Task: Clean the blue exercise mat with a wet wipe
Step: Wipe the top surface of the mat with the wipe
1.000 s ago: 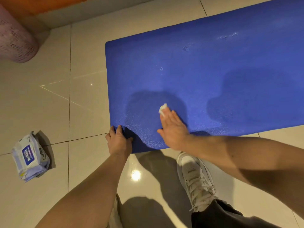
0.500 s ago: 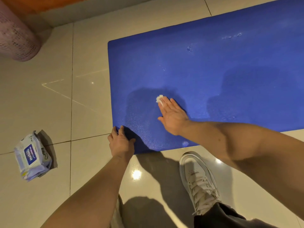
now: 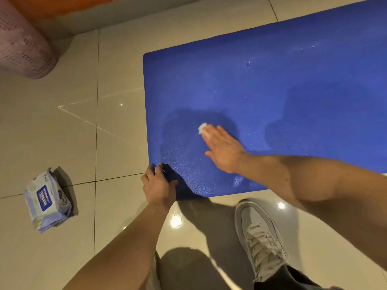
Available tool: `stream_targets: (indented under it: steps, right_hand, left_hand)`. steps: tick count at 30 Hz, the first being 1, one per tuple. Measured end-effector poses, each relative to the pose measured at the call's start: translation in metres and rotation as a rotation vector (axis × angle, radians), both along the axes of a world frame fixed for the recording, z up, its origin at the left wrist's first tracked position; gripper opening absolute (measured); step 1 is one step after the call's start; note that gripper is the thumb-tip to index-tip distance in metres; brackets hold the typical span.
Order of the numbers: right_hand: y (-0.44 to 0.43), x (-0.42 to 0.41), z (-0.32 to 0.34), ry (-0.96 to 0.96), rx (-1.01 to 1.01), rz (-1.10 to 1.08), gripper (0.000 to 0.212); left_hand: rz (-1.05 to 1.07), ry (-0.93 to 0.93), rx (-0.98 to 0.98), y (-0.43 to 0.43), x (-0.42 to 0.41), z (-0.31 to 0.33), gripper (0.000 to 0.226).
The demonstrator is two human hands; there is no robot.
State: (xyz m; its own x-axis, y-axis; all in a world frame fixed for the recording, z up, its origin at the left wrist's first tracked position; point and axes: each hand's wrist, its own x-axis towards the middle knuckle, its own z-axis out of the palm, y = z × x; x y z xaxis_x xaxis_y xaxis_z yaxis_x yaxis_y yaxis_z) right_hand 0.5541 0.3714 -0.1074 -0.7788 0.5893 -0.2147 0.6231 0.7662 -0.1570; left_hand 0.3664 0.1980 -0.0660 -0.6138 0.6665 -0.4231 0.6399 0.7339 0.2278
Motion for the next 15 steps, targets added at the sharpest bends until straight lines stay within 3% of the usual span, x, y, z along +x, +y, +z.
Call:
stream_targets:
  steps: [3,5,10,12,15]
  right_hand:
    - [0.025,0.0,0.009,-0.085,0.015,-0.151,0.068]
    - [0.014,-0.005,0.006,-0.036,-0.03,-0.178,0.069]
    - [-0.071,0.011,0.009,0.069,-0.066,0.104,0.067]
    - [-0.079,0.017,0.017,0.128,-0.214,0.14,0.067]
    - [-0.067,0.019,0.042,0.376,-0.539,-0.153,0.054]
  left_hand:
    - [0.008,-0.008,0.011,0.0,0.001,0.0,0.077]
    - [0.017,-0.014,0.01,0.002,0.001,0.001,0.077]
    - [0.041,-0.05,-0.035,0.005,0.004,0.008,0.078]
    - [0.023,-0.037,-0.035,0.004,0.01,0.013,0.074]
    - [-0.002,-0.049,0.054,0.002,0.026,0.023,0.057]
